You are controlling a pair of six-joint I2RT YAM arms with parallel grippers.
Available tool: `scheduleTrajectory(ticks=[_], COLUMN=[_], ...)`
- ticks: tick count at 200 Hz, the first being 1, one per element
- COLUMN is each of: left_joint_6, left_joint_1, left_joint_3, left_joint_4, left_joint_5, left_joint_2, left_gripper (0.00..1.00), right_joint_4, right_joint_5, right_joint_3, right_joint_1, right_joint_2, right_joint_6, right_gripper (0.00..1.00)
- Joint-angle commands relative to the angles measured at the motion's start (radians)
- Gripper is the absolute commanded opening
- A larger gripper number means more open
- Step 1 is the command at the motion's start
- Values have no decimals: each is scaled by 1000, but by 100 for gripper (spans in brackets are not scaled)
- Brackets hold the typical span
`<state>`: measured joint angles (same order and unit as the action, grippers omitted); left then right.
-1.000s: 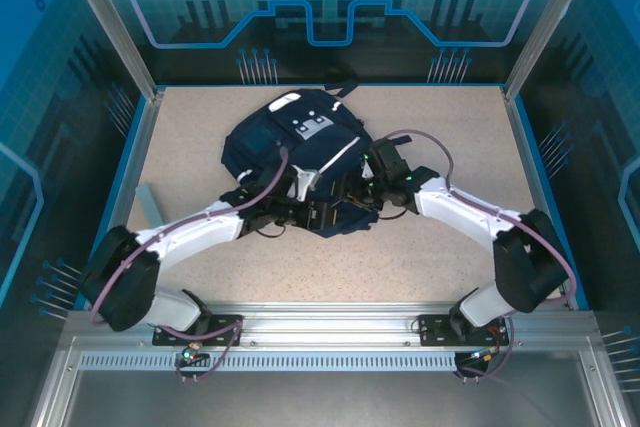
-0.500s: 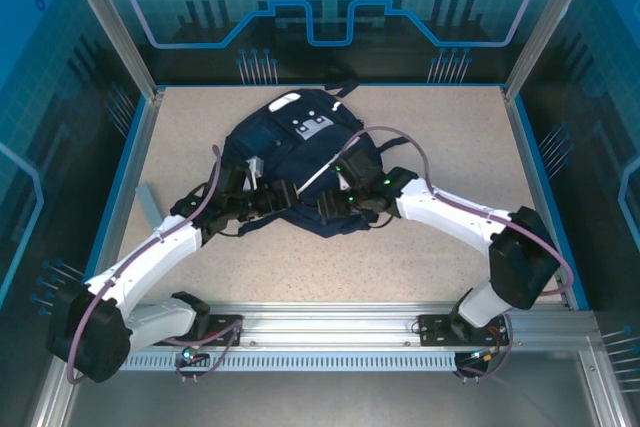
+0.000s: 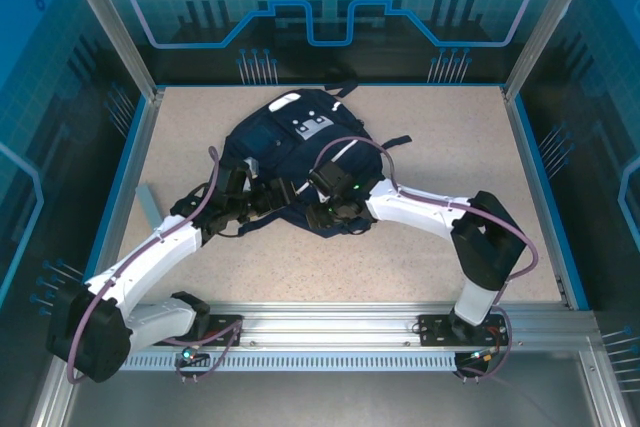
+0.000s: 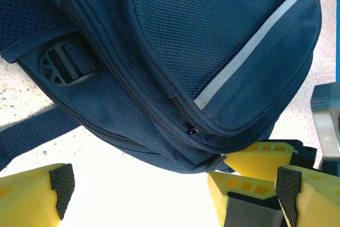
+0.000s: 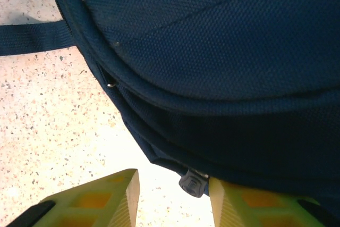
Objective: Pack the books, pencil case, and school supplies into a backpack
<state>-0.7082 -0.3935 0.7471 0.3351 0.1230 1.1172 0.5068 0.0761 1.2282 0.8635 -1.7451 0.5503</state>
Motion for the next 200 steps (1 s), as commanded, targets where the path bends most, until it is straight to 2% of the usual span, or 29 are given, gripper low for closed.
scheduleTrajectory(ticks=[1,67,94,126,156,200], left_joint_6=[-9,-71,-143,-232,-313,-408], left_joint_1=[8,7,8,7,7,7], left_joint_3=[0,-15,-45,-85,-129,-181], left_joint_4=[8,-30,-83,-162,-270,-399], left_joint_5=[-13,22,45,82,124,125], left_joint_2=[10,19,24,41,65,109], left_gripper=[99,99,99,95,83,57], right_joint_4=[1,6,2,25,46,59], right_joint_5=[17,66,58,83,93,90], right_joint_3=[29,28,28,43,59,76], right_joint_1=[7,-4,-6,-6,-6,6], right_joint_2=[-30,-70,-79,-72,-53,-14], right_joint_6=[24,114,125,116,100,61], right_gripper=[39,35,28,13,0,0])
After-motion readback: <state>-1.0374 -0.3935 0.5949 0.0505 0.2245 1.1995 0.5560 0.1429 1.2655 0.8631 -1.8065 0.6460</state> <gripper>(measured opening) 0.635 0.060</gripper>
